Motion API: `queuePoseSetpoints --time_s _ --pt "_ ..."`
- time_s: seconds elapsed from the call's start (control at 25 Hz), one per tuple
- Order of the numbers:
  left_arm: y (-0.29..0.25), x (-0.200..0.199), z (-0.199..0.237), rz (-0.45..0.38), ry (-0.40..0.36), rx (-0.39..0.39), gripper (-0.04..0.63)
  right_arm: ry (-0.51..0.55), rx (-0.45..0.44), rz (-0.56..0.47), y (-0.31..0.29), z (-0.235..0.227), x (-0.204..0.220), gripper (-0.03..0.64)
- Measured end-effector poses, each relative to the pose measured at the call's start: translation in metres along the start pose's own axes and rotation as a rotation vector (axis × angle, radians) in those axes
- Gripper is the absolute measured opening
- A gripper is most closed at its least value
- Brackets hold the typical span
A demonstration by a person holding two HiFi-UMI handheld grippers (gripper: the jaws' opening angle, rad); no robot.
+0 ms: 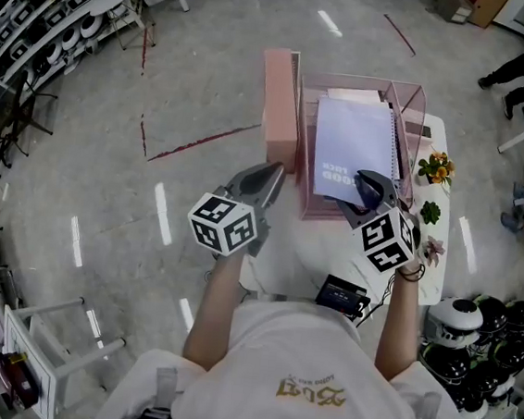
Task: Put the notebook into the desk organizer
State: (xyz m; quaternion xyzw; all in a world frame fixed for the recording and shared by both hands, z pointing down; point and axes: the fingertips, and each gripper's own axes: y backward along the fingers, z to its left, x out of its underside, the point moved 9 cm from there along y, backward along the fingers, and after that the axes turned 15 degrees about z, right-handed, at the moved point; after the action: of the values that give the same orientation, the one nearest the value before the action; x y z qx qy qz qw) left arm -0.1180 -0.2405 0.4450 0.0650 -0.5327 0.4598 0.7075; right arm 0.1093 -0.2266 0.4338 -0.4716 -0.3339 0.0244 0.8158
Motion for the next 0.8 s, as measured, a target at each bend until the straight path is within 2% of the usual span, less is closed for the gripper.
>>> queuePoseSetpoints --time_s 0.2,0.32,0.4,0.44,0.64,0.8 --pt "0.0 0.0 -0.002 0.013 0.002 0.033 0.015 0.043 -0.043 0.029 0.0 -0.003 -0.002 0.256" --pt "0.002 0.0 -0.004 0.017 0.001 0.044 0.015 0.082 -0.134 0.068 0.001 -0.006 -0.003 0.281" --pt "0.003 0.001 -0.005 0.018 0.0 0.047 0.015 0.084 -0.217 0.085 0.0 -0.005 -0.001 0.351" --pt "0.003 0.002 -0.006 0.018 0.0 0.049 0.015 0.077 -0.238 0.077 0.0 -0.004 -0.001 0.351" --pt "0.004 0.004 -0.009 0.019 0.001 0.057 0.015 0.035 -0.205 0.042 0.001 0.0 0.004 0.36" --pt "0.005 0.006 -0.014 0.02 0.002 0.068 0.015 -0.062 -0.196 -0.026 0.012 0.007 0.007 0.359"
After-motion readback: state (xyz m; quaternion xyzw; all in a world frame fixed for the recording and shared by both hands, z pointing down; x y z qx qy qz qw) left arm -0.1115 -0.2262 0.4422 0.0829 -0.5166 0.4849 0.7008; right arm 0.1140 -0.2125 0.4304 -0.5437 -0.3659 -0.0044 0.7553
